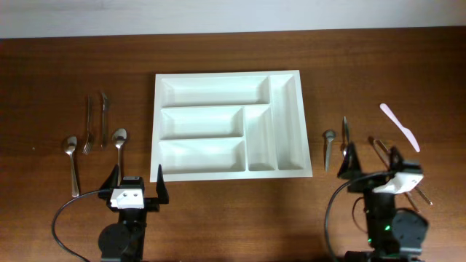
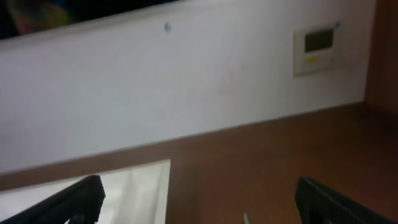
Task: Pack container
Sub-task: 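Move the right gripper over the right-side spoons and grasp a metal spoon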
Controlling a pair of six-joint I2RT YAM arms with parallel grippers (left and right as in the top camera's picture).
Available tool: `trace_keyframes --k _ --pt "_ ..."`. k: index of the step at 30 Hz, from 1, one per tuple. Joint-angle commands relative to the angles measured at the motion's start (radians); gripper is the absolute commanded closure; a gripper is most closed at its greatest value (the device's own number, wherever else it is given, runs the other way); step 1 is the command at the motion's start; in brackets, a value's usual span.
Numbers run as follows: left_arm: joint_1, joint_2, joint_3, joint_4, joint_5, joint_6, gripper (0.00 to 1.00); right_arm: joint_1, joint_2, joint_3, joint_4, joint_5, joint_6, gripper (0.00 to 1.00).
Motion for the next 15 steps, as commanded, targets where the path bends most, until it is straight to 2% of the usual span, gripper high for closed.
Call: trace_keyframes --k 1,5,10,15 --pt "0.004 -0.008 -0.003 0.002 -0.011 0.016 0.01 0.005 0.172 0.175 0.006 0.044 0.023 0.01" --pt "0.004 -0.008 -0.003 0.002 -0.011 0.016 0.01 0.004 0.417 0.438 -0.109 0.036 0.024 0.01" --pt "0.004 -0.008 -0.003 0.002 -0.011 0.016 0.01 0.004 0.740 0.859 -0.566 0.034 0.023 0.01" --pt "0.004 -0.008 -0.003 0.002 -0.011 0.016 0.01 0.005 1.014 1.174 -0.898 0.034 -0.010 0.02"
